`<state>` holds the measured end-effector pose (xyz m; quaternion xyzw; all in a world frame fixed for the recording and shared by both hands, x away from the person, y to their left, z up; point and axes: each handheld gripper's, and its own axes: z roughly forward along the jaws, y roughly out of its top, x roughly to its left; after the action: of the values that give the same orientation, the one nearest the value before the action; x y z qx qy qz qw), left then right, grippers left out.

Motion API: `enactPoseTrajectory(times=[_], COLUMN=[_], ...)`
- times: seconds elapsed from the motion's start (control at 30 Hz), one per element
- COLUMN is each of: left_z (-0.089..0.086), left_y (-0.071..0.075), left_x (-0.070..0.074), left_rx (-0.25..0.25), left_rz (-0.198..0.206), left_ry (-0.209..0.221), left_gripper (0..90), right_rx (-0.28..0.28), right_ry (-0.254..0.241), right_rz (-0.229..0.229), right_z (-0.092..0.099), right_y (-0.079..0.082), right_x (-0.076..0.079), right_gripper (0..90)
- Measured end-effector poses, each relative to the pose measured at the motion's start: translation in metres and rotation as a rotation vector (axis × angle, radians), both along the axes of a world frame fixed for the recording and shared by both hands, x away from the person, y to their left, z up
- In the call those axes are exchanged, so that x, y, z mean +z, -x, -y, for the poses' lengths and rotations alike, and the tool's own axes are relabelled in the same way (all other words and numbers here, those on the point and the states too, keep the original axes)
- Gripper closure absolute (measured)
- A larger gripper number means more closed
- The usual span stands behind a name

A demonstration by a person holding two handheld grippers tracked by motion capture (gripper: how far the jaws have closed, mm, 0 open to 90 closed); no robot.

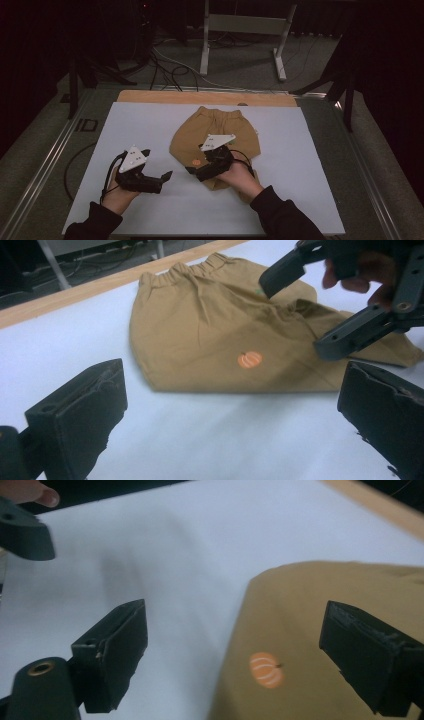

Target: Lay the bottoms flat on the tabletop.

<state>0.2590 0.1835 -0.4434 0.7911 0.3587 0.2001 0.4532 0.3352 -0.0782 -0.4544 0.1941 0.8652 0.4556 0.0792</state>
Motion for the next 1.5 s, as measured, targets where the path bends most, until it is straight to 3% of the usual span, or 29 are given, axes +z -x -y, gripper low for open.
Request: enactPoseTrajectory(times=[0.1, 0.17, 0.2, 0.27, 0.3, 0.43, 0.57, 0.67, 0.77, 0.93, 0.97, 1.07, 1.13, 1.23, 1.37, 1.5], left_z=[-0.002, -0.004, -0.004, -0.006, -0.007, -0.009, -0.011, -0.013, -0.013, -0.014, -0.015, -0.017, -0.017, -0.017, -0.017, -0.018], left_y=[0.008, 0.014, 0.017, 0.024, 0.026, 0.034, 0.037, 0.037, 0.036, 0.035, 0.035, 0.034, 0.034, 0.033, 0.032, 0.031], left_x=[-0.009, -0.015, -0.018, -0.023, -0.025, -0.028, -0.03, -0.032, -0.035, -0.036, -0.036, -0.035, -0.035, -0.036, -0.037, -0.038], left_rx=[0.001, 0.0, -0.005, -0.004, -0.005, 0.0, 0.004, 0.006, 0.01, 0.015, 0.018, 0.023, 0.027, 0.02, 0.024, 0.031], left_rz=[-0.022, -0.038, -0.048, -0.061, -0.067, -0.068, -0.065, -0.068, -0.072, -0.07, -0.069, -0.067, -0.068, -0.071, -0.072, -0.079], left_ry=[0.001, -0.005, -0.004, -0.01, -0.013, -0.009, -0.01, -0.014, -0.019, -0.013, -0.012, -0.004, 0.003, 0.001, 0.0, 0.007], left_gripper=[0.7, 0.7, 0.7, 0.7, 0.7, 0.7, 0.7, 0.7, 0.7, 0.7, 0.7, 0.7, 0.7, 0.7, 0.7, 0.7], right_rx=[0.016, 0.014, 0.019, 0.01, 0.011, 0.004, -0.006, -0.033, -0.021, -0.017, -0.019, -0.021, -0.014, 0.002, 0.03, -0.002], right_ry=[0.017, 0.051, 0.067, 0.093, 0.106, 0.165, 0.233, 0.243, 0.257, 0.311, 0.328, 0.322, 0.307, 0.244, 0.196, 0.126], right_rz=[-0.035, -0.012, -0.01, -0.008, -0.017, -0.045, -0.039, -0.047, -0.038, 0.017, 0.025, -0.01, 0.001, -0.036, -0.02, 0.008], right_z=[-0.008, -0.012, -0.014, -0.017, -0.019, -0.025, -0.031, -0.033, -0.033, -0.039, -0.039, -0.039, -0.038, -0.034, -0.029, -0.015], right_y=[0.0, 0.003, 0.004, 0.004, 0.004, 0.001, -0.002, -0.004, -0.005, -0.004, -0.005, -0.006, -0.006, -0.005, -0.003, -0.007], right_x=[-0.01, -0.017, -0.021, -0.028, -0.032, -0.047, -0.058, -0.062, -0.061, -0.06, -0.059, -0.055, -0.052, -0.04, -0.021, 0.004], right_gripper=[13.7, 20.3, 21.9, 34.7, 35.6, 44.7, 50.5, 54.0, 61.3, 88.3, 89.0, 89.7, 89.9, 89.9, 89.9, 89.8])
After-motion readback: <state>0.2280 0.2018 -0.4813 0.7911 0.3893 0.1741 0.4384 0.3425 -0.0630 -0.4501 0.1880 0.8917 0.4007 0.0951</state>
